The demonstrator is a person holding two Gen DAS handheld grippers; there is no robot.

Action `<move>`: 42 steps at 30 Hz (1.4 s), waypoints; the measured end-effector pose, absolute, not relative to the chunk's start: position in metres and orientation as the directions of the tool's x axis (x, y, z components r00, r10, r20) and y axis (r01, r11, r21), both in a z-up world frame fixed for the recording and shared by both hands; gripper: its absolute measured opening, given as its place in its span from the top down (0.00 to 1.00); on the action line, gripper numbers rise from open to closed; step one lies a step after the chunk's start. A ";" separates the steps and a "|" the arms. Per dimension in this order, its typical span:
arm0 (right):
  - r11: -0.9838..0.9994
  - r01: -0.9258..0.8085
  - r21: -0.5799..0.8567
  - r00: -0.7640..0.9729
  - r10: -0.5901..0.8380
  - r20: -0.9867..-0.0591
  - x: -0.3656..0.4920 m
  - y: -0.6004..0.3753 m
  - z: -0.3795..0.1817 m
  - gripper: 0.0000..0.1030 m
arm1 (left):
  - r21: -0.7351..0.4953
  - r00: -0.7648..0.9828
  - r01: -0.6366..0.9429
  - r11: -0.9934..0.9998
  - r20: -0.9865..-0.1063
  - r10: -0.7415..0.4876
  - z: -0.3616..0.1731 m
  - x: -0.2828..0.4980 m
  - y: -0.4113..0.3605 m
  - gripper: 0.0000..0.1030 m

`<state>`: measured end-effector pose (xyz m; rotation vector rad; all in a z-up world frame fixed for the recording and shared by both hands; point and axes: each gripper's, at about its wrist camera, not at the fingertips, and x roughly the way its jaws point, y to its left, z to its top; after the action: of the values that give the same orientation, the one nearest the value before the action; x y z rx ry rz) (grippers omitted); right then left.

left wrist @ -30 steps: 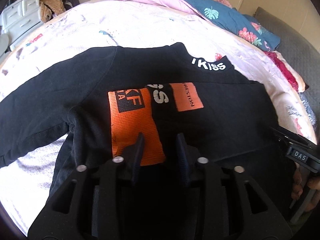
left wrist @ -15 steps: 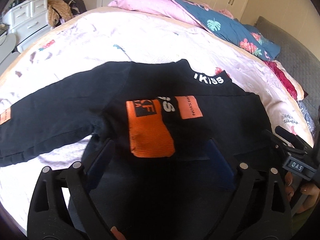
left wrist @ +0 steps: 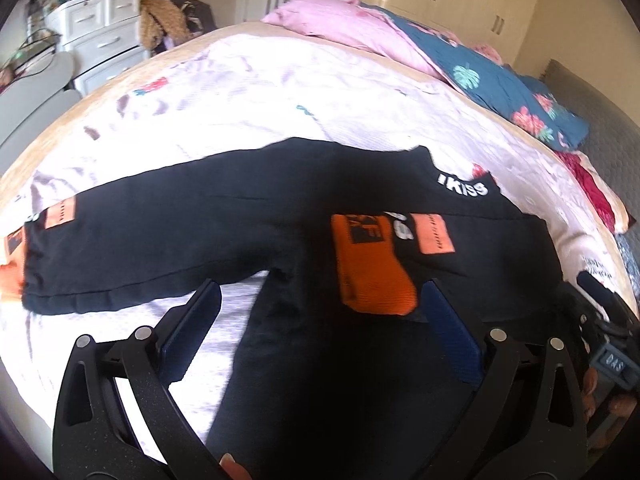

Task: Fold small clothes
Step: 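Move the left tool to the other sleeve's orange cuff and grasp it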

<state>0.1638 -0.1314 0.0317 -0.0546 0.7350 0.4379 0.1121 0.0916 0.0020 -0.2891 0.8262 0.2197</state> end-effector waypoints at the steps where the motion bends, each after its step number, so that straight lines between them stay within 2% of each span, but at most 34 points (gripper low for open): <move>1: 0.907 -0.411 0.092 0.658 0.366 -0.658 0.161 -0.127 0.033 0.04 | -0.165 0.658 -0.320 0.933 -0.747 0.094 0.003 0.110 0.096 0.09; 15: 0.866 -0.495 0.069 0.629 0.412 -0.660 0.143 -0.059 0.045 0.04 | -0.197 0.670 -0.505 0.840 -0.704 0.237 0.022 0.078 0.159 0.09; 19: 0.849 -0.522 0.084 0.618 0.444 -0.649 0.140 -0.040 0.053 0.04 | -0.173 0.662 -0.568 0.805 -0.677 0.322 0.030 0.067 0.176 0.09; 26: 0.839 -0.537 0.090 0.603 0.456 -0.655 0.143 -0.015 0.056 0.04 | -0.169 0.586 -0.709 0.685 -0.681 0.439 0.030 0.049 0.212 0.09; 42: 0.751 -0.656 0.073 0.539 0.534 -0.652 0.134 0.069 0.069 0.04 | -0.206 0.477 -0.838 0.506 -0.727 0.494 0.013 0.018 0.264 0.09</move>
<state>0.1342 0.0693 0.0692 -0.1890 0.7066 0.7122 0.0179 0.2641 0.0132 -0.6005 0.6532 0.8758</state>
